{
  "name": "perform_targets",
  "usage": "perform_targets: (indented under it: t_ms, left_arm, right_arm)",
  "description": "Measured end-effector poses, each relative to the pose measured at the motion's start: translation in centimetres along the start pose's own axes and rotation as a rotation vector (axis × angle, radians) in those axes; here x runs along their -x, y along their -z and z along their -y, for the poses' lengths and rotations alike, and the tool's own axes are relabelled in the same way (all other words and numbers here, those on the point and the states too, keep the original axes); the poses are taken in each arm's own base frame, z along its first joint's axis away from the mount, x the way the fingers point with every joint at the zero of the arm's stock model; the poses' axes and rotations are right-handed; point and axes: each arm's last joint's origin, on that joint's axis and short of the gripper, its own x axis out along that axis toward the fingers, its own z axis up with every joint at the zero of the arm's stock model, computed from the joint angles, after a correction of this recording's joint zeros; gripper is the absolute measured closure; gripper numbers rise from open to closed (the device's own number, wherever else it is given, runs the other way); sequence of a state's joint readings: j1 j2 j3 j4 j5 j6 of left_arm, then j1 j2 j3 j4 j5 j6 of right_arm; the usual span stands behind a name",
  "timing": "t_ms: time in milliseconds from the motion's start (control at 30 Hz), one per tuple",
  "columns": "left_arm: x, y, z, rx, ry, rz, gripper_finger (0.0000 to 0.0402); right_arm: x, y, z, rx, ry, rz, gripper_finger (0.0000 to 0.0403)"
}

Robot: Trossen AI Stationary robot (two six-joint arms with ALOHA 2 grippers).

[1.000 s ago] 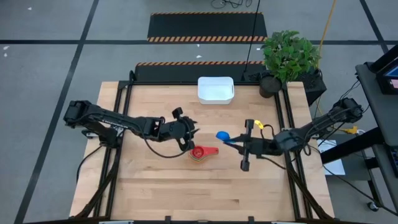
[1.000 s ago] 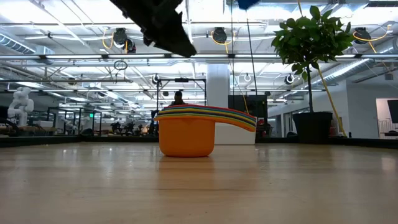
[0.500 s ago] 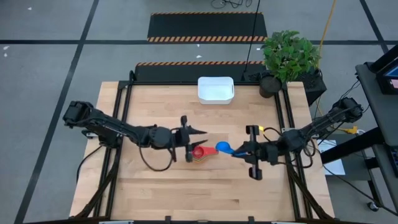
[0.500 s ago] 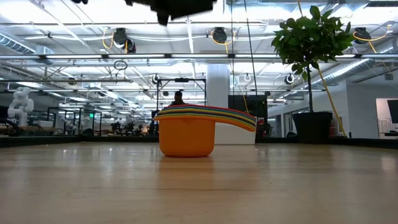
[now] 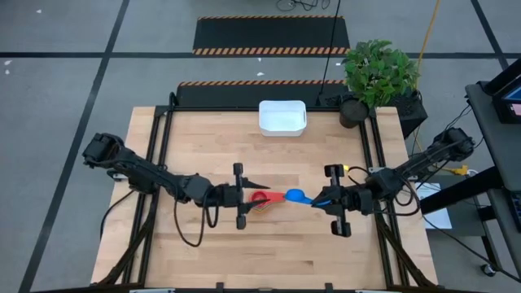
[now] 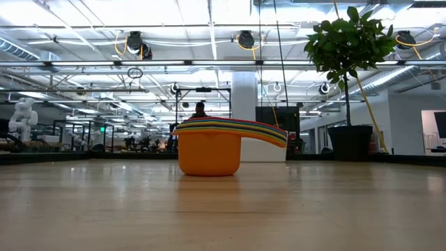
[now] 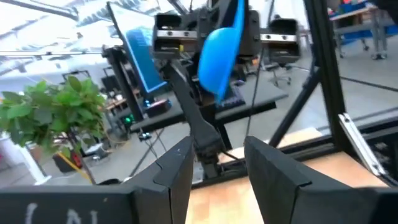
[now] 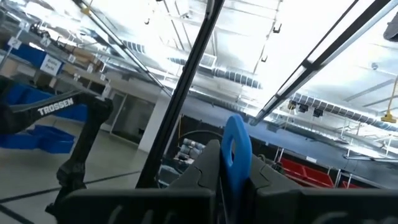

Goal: Nest measuring cups in basket
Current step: Stack the blue measuring cup into the red measuring cup

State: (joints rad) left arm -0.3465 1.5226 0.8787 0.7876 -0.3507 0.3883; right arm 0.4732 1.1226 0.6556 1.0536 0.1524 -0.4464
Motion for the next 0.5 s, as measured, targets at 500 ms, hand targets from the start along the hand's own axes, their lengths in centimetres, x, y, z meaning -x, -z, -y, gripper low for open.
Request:
perform_targets:
  t_ms: [500]
  left_arm:
    - [-3.4, 0.6, 2.0, -0.109, -0.018, 0.041, 0.0252]
  right_arm:
    - [-0.6, 1.1, -0.6, -0.045, 0.009, 0.021, 0.0397]
